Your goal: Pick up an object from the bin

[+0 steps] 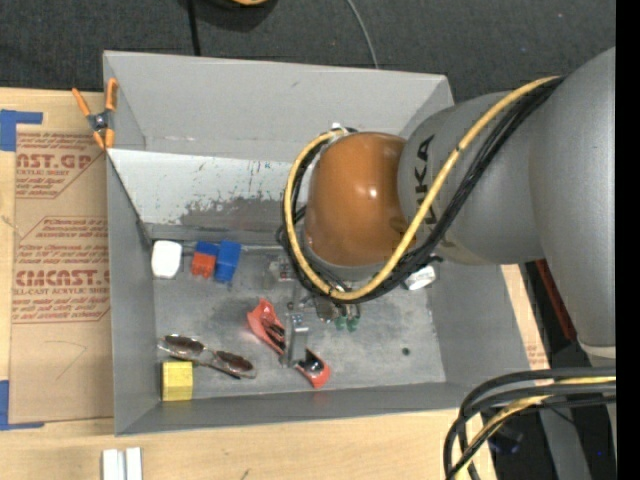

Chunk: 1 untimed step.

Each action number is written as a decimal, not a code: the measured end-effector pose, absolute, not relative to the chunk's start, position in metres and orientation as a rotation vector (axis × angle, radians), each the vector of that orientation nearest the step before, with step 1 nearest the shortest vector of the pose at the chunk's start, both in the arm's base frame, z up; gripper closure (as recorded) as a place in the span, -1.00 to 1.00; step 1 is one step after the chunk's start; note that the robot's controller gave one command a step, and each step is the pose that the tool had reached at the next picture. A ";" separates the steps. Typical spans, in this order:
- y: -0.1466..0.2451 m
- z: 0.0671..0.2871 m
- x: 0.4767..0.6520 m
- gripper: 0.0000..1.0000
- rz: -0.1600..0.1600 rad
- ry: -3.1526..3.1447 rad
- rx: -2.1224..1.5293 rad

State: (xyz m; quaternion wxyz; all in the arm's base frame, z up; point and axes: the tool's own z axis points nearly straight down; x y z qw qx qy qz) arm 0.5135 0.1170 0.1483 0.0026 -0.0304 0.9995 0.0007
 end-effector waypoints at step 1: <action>0.116 0.089 0.499 -1.00 0.008 3.130 -0.010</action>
Offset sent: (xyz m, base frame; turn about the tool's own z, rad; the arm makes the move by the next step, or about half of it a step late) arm 0.0052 0.0138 -0.0783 0.0229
